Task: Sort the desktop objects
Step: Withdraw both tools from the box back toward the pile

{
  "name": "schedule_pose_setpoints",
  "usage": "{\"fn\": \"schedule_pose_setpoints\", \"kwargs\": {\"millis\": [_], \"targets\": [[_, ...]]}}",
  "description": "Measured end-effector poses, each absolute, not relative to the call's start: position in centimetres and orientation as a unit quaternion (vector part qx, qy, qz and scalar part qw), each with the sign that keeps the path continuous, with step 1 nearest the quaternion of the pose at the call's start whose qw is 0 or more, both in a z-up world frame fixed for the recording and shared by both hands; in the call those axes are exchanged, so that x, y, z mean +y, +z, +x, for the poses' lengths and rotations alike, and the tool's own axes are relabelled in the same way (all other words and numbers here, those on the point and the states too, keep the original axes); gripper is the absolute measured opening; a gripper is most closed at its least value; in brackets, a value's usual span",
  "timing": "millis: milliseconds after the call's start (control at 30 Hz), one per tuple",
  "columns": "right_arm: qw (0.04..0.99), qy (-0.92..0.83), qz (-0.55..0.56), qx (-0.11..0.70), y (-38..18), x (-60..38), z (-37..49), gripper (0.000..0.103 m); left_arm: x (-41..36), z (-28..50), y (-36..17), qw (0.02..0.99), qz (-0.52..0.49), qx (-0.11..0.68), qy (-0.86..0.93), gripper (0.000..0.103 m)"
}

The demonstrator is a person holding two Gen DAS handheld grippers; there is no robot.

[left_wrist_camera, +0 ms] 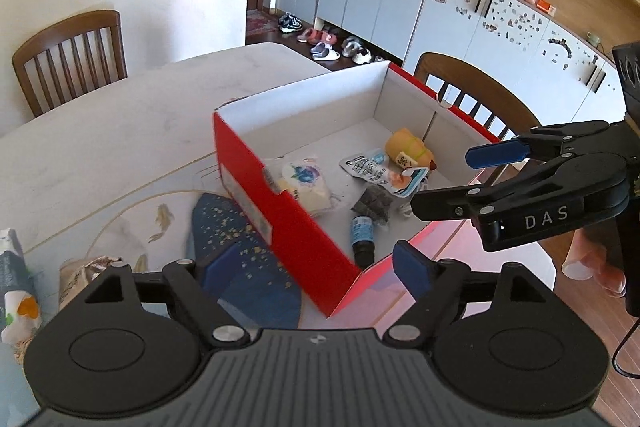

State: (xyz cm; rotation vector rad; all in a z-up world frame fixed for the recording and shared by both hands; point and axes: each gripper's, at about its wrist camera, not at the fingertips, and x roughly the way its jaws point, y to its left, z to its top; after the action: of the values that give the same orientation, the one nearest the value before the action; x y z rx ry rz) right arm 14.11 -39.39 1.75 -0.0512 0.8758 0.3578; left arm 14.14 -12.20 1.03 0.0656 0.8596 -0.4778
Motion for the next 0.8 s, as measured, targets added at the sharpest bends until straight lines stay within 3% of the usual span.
{"fn": "schedule_pose_setpoints", "kwargs": {"millis": [267,800], "targets": [[0.896,0.162,-0.018,0.412,2.0,-36.8,12.7,0.097,-9.1,12.9,0.9,0.888,0.027,0.404,-0.218,0.100],[0.900,0.180,-0.012,0.396,2.6,-29.6,11.7,0.098,1.7,13.0,1.7,0.920,0.011,0.376,-0.112,0.101]]}}
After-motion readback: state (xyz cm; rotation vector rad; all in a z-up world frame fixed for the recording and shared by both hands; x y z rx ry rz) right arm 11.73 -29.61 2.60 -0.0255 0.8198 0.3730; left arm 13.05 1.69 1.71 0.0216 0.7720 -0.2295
